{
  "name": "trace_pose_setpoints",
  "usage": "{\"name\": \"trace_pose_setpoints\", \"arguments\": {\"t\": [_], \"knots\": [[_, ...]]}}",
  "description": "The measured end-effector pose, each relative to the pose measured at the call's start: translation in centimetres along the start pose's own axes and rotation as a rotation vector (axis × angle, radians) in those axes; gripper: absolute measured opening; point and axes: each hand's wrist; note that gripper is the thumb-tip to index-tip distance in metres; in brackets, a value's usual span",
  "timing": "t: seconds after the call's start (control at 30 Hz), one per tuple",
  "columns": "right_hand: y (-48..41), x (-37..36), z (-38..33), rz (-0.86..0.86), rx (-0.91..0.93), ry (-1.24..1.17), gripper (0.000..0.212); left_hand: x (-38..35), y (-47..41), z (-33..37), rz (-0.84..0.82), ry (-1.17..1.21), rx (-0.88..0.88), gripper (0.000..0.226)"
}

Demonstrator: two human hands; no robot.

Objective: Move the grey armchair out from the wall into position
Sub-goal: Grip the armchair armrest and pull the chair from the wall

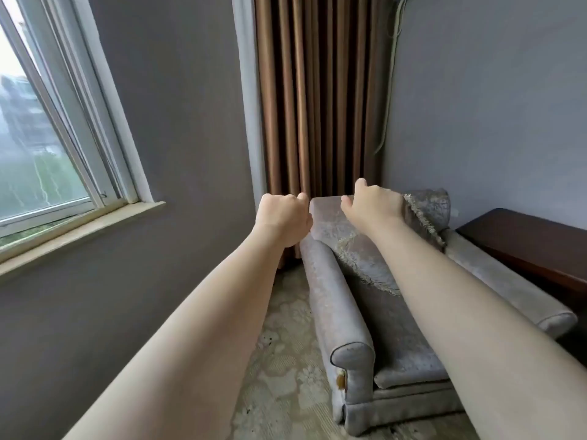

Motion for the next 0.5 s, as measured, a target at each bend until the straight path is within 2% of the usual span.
{"name": "trace_pose_setpoints", "arguments": {"t": [0.23,0.5], "knots": [[-9.1,-5.6,-4.0,0.018,-0.025,0.095,0.034,-6.3,-8.8,-5.0,0.037,0.011,-0.04,0.023],[-25.9,-12.9,-7.3,0.006,-0.102,0.083,0.036,-14.0,-24.4,-11.0,0.035,0.017,-0.059,0.026]]}}
Point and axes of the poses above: each hand's wrist, its own y-axis away from the middle knuckle, its own x-axis out of the back of the hand, z = x × y, and after that the axes turned 13 degrees about -z, right-handed
